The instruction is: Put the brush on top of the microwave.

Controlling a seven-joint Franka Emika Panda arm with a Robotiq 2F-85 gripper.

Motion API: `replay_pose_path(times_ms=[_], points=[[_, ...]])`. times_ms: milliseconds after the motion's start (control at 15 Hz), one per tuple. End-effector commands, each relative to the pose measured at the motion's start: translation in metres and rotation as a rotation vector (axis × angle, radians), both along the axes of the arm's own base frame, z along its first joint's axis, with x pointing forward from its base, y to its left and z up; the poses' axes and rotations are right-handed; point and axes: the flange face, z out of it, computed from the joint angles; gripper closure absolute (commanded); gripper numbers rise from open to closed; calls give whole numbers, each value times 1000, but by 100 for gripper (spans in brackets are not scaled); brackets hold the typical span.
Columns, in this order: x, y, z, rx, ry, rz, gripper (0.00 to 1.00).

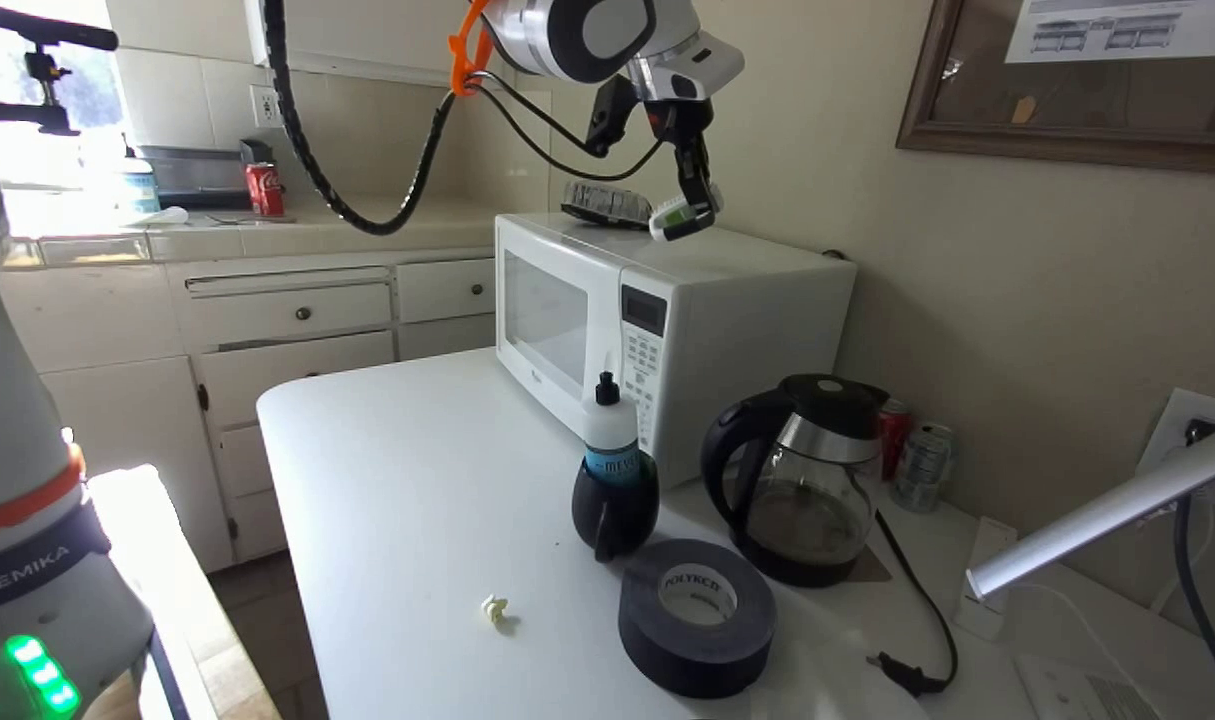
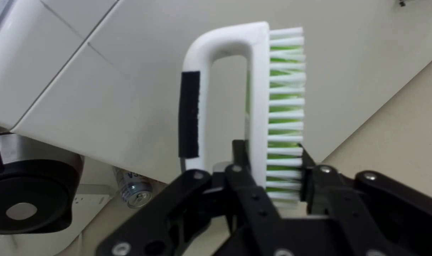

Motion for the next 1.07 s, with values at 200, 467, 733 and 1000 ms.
replay_pose_path(times_ms=[200, 467, 733, 1000], points=[[11, -16, -4, 28, 144, -110, 84], [10, -12, -1, 49, 194, -106, 28], [2, -1, 19, 53, 147, -83, 1], [-47, 30, 32, -34, 242, 89, 0]])
